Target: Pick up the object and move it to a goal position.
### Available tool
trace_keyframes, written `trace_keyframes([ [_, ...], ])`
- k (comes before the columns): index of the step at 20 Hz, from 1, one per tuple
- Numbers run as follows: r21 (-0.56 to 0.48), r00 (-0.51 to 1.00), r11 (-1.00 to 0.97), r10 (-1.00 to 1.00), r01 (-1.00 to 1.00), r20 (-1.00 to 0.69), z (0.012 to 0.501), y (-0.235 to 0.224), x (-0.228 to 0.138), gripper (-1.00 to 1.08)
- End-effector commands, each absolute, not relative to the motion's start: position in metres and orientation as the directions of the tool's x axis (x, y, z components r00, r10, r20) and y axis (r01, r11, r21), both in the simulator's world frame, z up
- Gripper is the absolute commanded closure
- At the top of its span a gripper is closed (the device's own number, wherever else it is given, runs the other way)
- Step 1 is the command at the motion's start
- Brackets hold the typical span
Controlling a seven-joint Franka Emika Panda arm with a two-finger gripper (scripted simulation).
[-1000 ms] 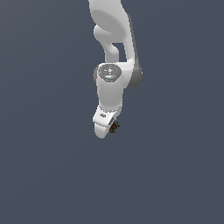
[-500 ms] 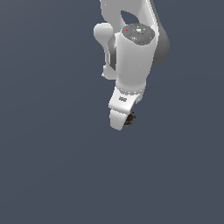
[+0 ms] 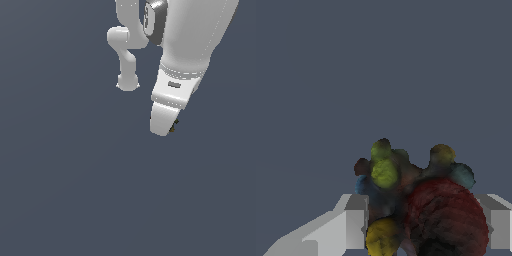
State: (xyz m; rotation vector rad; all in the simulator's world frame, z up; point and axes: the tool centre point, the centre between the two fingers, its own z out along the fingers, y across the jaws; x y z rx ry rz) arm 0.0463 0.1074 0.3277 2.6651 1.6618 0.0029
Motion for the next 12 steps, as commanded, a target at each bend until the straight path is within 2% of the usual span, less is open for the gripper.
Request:
trace_keyframes([
  [1, 0.002, 0.441, -0.441, 0.897, 0.897, 0.001, 0.346, 0.118, 0.05, 1.08],
  [12, 0.001, 0.442, -0.442, 0.897, 0.897, 0.001, 0.405, 0.152, 0.065, 1.08],
])
